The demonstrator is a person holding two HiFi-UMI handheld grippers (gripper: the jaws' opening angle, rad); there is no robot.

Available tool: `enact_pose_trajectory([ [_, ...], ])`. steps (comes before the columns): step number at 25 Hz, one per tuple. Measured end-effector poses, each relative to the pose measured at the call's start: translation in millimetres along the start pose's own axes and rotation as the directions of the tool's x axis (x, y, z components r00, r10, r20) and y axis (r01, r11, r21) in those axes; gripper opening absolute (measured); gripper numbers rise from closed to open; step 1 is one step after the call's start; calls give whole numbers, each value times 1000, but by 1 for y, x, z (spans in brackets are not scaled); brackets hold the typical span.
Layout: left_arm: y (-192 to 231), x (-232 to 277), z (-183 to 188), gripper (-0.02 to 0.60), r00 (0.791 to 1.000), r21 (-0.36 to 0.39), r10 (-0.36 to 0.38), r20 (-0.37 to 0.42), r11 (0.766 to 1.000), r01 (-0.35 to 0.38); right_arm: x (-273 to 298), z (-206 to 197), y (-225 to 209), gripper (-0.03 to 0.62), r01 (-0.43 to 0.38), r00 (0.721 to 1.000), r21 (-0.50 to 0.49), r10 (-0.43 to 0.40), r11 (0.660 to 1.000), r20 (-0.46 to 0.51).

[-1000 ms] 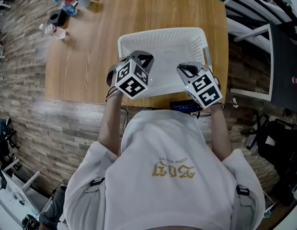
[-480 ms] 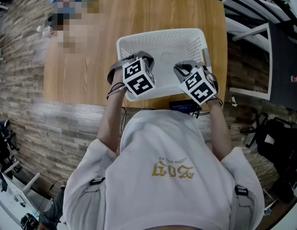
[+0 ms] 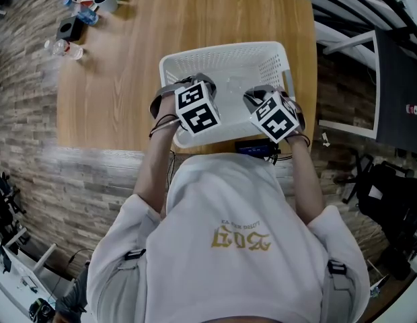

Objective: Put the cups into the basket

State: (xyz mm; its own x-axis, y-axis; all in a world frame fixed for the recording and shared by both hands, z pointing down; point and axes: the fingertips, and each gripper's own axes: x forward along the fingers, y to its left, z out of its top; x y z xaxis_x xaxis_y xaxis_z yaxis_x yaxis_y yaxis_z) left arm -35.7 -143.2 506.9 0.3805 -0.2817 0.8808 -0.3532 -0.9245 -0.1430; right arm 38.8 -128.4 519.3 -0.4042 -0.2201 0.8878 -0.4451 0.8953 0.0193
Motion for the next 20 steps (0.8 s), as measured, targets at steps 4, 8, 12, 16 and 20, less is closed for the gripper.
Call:
enact_pose_trajectory([
  [4, -1, 4, 5, 8, 1000, 42, -14, -28, 999, 15, 4, -2, -6, 25, 0, 999, -2, 0, 1000, -39],
  [8, -5, 14, 8, 8, 998, 45, -47, -44, 998, 49, 11, -1, -11, 25, 8, 997, -21, -10, 1000, -73],
  [12, -7, 22, 7, 8, 995, 76, -56, -85, 995, 63, 16, -6, -10, 25, -7, 995, -34, 4, 999, -96],
  [16, -6, 27, 8, 8, 994, 69, -76, -81, 994, 82, 22, -11, -10, 25, -21, 992, -43, 15, 999, -124],
  [20, -7, 34, 10, 8, 992, 62, -98, -75, 993, 103, 29, -19, -10, 25, -37, 985, -64, 25, 997, -172],
])
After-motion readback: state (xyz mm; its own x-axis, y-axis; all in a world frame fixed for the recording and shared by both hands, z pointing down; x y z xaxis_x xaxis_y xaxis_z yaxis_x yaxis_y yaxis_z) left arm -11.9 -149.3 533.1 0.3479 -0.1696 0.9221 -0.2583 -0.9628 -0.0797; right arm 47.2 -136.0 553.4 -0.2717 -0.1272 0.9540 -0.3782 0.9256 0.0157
